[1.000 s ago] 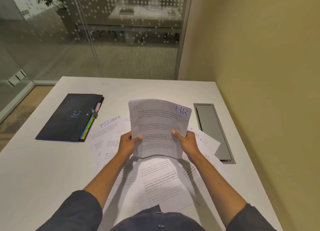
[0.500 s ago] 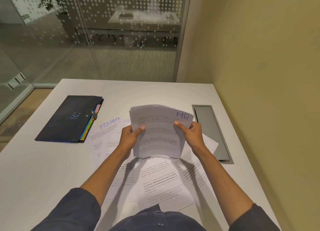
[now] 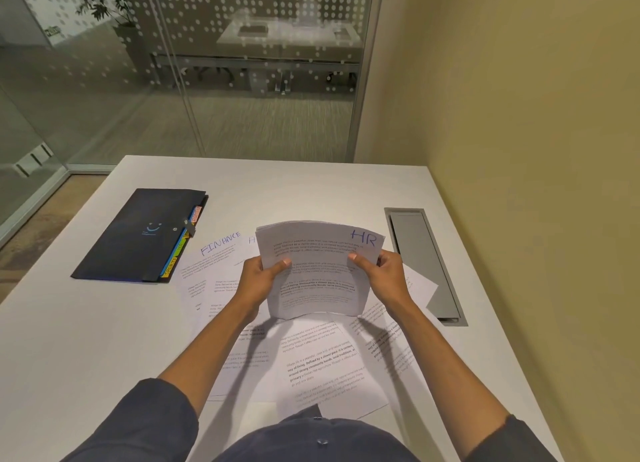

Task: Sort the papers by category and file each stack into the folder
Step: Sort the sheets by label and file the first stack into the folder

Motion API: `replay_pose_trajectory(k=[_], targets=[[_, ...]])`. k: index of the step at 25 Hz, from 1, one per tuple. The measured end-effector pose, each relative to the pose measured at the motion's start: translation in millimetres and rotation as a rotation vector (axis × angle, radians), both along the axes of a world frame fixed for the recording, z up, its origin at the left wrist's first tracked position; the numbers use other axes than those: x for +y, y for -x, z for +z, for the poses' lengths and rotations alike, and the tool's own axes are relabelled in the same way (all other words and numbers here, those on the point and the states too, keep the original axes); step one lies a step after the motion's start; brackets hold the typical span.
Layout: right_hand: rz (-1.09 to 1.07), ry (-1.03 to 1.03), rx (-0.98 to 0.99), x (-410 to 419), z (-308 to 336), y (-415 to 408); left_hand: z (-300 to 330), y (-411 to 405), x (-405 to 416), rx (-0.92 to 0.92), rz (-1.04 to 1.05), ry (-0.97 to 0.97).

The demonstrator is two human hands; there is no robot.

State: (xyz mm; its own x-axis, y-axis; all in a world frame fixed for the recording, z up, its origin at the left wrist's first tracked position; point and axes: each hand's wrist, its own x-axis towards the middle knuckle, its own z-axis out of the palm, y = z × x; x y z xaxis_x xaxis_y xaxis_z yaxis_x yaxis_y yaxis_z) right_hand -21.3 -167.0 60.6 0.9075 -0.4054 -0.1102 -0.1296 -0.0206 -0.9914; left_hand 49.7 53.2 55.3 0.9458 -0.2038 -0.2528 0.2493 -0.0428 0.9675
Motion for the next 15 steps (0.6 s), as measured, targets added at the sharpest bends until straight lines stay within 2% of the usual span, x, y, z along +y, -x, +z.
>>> replay_pose_trajectory(k=[4,7,13,15], targets=[[0.068,0.098,0.117,3,-20,2,-16,5,5,0.067,-0.04,-0.05],[0.063,0.138,0.101,2,-26,5,-17,3,9,0.075,-0.024,-0.024],[-0.013,0.052,0.061,-7,-26,14,-13,-17,20,0.217,0.227,0.237],[-0.084,-0.068,0.09,-9,-28,12,-12,-23,25,0.265,0.275,0.317]])
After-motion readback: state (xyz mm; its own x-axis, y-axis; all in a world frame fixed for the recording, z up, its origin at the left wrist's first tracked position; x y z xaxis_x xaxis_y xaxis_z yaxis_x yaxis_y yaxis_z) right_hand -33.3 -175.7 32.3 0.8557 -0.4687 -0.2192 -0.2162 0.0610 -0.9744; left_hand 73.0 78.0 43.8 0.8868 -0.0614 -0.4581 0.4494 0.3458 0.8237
